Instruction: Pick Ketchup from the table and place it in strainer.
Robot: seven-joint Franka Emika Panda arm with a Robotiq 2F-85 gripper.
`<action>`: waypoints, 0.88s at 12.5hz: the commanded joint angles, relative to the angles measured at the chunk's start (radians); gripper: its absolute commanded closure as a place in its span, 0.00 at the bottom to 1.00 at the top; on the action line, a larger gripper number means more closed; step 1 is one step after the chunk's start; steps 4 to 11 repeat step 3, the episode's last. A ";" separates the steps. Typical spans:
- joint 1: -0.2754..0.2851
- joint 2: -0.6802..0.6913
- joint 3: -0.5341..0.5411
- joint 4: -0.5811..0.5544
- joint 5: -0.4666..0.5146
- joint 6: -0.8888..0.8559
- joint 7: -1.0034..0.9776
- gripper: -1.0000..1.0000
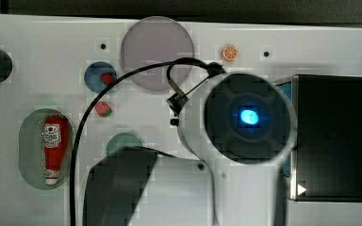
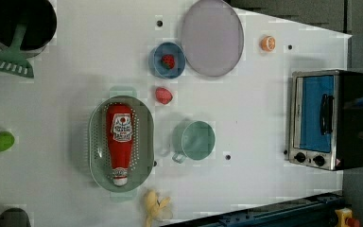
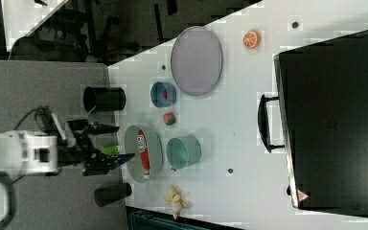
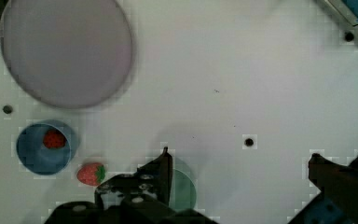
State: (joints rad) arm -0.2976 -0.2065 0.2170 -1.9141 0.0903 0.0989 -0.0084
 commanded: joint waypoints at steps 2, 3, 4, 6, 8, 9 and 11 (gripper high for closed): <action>0.027 -0.008 0.036 0.061 0.013 -0.076 0.032 0.00; 0.027 -0.005 0.035 0.059 0.013 -0.076 0.032 0.00; 0.027 -0.005 0.035 0.059 0.013 -0.076 0.032 0.00; 0.027 -0.005 0.035 0.059 0.013 -0.076 0.032 0.00; 0.027 -0.005 0.035 0.059 0.013 -0.076 0.032 0.00; 0.027 -0.005 0.035 0.059 0.013 -0.076 0.032 0.00; 0.027 -0.005 0.035 0.059 0.013 -0.076 0.032 0.00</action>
